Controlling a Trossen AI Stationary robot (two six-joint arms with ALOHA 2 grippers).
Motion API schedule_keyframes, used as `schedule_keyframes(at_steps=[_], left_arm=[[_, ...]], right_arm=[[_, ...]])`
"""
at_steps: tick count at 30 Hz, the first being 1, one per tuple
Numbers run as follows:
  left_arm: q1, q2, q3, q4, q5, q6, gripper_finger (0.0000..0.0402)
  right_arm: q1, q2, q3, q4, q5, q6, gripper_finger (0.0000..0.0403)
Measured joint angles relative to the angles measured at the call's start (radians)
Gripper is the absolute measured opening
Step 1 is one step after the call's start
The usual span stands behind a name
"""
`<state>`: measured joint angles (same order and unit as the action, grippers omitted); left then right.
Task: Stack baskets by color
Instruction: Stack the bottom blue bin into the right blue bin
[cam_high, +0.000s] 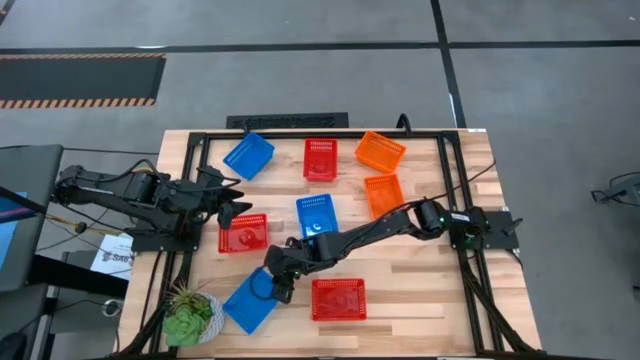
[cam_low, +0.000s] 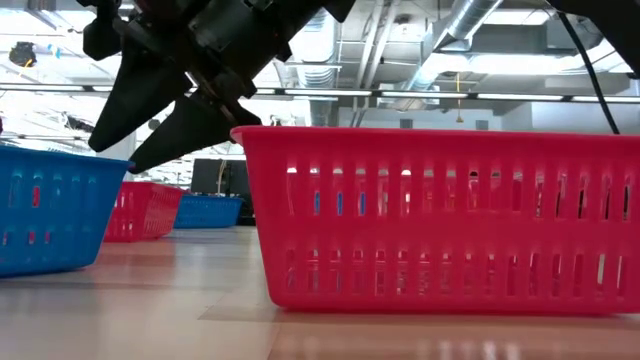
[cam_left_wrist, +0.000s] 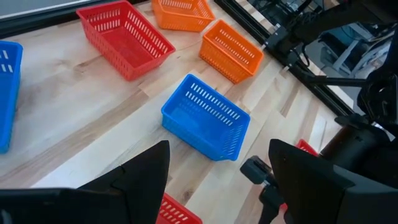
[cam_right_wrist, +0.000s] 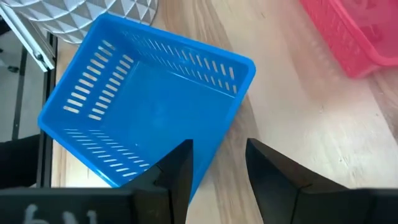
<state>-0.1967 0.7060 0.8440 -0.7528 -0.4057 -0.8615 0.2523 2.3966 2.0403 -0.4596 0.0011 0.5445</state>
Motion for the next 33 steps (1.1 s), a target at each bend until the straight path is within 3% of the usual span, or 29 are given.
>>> schedule_keyframes(at_steps=[13, 24, 28, 33], left_arm=[[0.000, 0.000, 0.000, 0.000, -0.029, -0.017, 0.0263], [0.000, 0.000, 0.000, 0.002, -0.039, -0.024, 0.0263], [0.000, 0.000, 0.000, 0.002, -0.039, -0.026, 0.0263], [0.000, 0.000, 0.000, 0.002, -0.039, -0.026, 0.0263]], right_arm=[[0.001, 0.016, 0.001, 0.014, 0.088, -0.022, 0.0170], [0.010, 0.062, 0.000, 0.040, 0.074, -0.003, 0.0166], [0.009, 0.062, 0.000, 0.039, 0.074, 0.005, 0.0127], [0.009, 0.062, 0.000, 0.005, 0.072, 0.003, 0.0033]])
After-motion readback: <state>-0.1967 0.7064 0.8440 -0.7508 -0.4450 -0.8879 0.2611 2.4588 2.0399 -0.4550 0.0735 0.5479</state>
